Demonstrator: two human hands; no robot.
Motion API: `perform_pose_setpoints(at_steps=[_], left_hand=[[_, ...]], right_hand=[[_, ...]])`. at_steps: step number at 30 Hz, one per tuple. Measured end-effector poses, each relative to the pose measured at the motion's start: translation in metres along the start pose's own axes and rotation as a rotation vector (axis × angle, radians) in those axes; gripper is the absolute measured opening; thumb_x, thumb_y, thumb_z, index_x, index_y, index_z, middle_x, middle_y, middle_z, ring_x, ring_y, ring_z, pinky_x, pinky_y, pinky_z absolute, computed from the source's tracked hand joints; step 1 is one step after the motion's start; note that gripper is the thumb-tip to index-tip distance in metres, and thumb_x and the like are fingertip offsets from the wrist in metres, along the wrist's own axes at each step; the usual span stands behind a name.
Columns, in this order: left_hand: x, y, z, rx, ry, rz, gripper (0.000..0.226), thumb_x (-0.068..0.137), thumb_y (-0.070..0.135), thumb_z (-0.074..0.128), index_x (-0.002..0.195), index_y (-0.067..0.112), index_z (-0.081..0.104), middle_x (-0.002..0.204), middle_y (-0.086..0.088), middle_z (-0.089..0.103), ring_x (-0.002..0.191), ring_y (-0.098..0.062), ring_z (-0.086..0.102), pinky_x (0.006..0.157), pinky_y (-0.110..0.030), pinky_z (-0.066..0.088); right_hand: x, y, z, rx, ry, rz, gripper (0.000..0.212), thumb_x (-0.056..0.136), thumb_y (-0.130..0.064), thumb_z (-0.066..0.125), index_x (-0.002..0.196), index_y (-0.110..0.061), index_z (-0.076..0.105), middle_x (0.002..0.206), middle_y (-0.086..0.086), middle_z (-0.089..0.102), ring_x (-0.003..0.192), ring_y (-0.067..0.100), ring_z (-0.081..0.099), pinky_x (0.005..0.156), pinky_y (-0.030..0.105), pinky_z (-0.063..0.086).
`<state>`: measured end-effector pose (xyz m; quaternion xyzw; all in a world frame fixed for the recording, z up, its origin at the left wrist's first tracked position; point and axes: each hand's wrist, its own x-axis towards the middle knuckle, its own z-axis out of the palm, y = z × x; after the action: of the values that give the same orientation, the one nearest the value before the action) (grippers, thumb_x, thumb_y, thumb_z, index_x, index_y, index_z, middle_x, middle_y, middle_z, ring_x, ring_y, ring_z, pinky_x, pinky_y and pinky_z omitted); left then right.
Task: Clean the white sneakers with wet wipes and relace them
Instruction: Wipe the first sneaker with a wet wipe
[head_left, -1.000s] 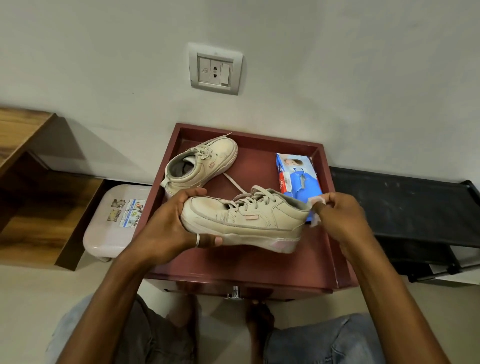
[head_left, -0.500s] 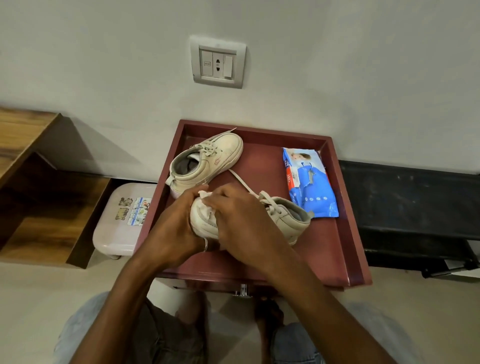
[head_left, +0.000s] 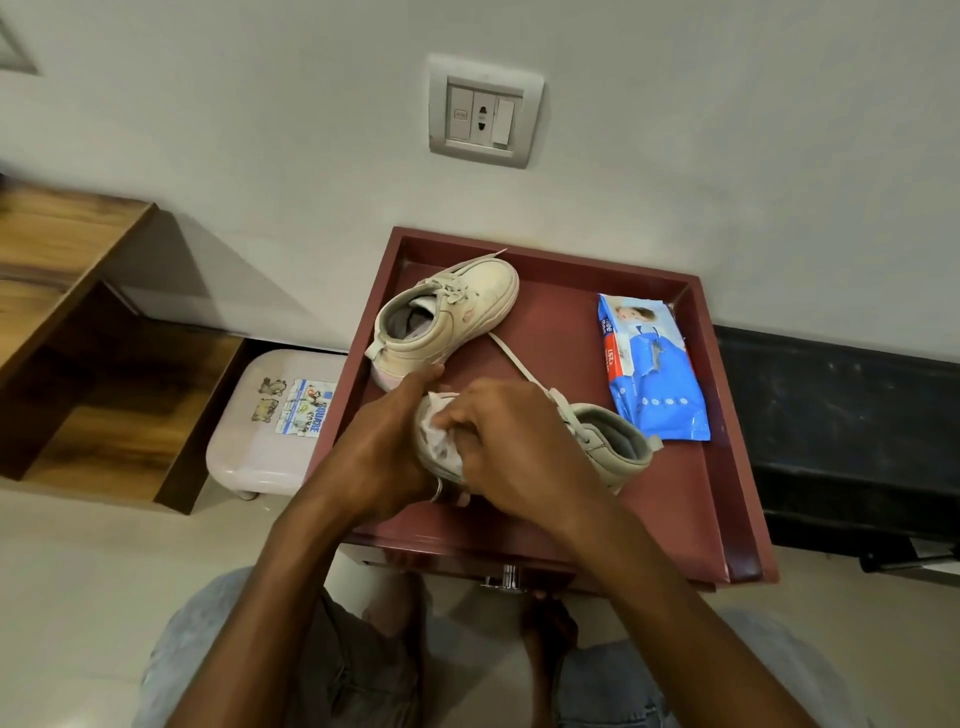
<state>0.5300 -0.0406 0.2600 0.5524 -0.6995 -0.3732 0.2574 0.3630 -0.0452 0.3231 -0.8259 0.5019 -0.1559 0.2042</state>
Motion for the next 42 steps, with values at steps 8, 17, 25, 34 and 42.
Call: perform_pose_setpoints(at_steps=[8, 17, 25, 34, 42], left_hand=[[0.001, 0.0, 0.002, -0.017, 0.003, 0.008, 0.118, 0.059, -0.001, 0.089, 0.157, 0.023, 0.027, 0.112, 0.032, 0.055, 0.098, 0.027, 0.054, 0.079, 0.002, 0.041], [0.0, 0.009, 0.0, -0.027, 0.031, -0.011, 0.121, 0.062, 0.0, 0.088, 0.158, 0.026, 0.02, 0.118, 0.032, 0.05, 0.095, 0.013, 0.056, 0.08, 0.006, 0.036], [-0.001, 0.017, -0.005, -0.026, 0.054, -0.076, 0.121, 0.062, 0.013, 0.092, 0.159, 0.026, 0.019, 0.113, 0.026, 0.057, 0.094, 0.004, 0.062, 0.073, 0.005, 0.039], [-0.001, 0.017, -0.005, 0.007, 0.075, -0.152, 0.103, 0.075, 0.005, 0.083, 0.157, 0.026, 0.025, 0.09, 0.022, 0.059, 0.077, 0.011, 0.056, 0.065, 0.003, 0.041], [-0.002, 0.029, -0.008, -0.055, 0.065, -0.238, 0.124, 0.053, 0.05, 0.097, 0.154, 0.029, 0.029, 0.116, 0.011, 0.06, 0.105, -0.008, 0.06, 0.083, -0.017, 0.043]], right_hand=[[0.007, -0.006, 0.007, -0.076, 0.057, -0.013, 0.02, 0.086, -0.011, 0.062, 0.099, -0.017, 0.077, 0.096, 0.004, 0.066, 0.084, 0.018, 0.062, 0.068, 0.019, 0.037], [0.016, 0.005, 0.006, -0.017, 0.119, 0.054, 0.025, 0.085, -0.009, 0.057, 0.099, -0.016, 0.077, 0.097, 0.005, 0.07, 0.09, 0.024, 0.065, 0.08, 0.04, 0.053], [-0.018, 0.007, 0.003, -0.044, 0.079, -0.069, 0.018, 0.081, -0.007, 0.064, 0.092, -0.013, 0.077, 0.091, 0.004, 0.069, 0.084, 0.021, 0.064, 0.074, 0.038, 0.055], [-0.012, -0.017, 0.019, -0.003, 0.166, -0.136, 0.026, 0.083, -0.004, 0.06, 0.105, -0.013, 0.072, 0.096, 0.005, 0.071, 0.086, 0.02, 0.061, 0.075, 0.034, 0.052], [-0.028, 0.05, -0.013, -0.127, 0.303, 0.147, 0.022, 0.072, -0.01, 0.057, 0.083, -0.014, 0.076, 0.083, 0.002, 0.07, 0.077, 0.022, 0.066, 0.068, 0.035, 0.053]])
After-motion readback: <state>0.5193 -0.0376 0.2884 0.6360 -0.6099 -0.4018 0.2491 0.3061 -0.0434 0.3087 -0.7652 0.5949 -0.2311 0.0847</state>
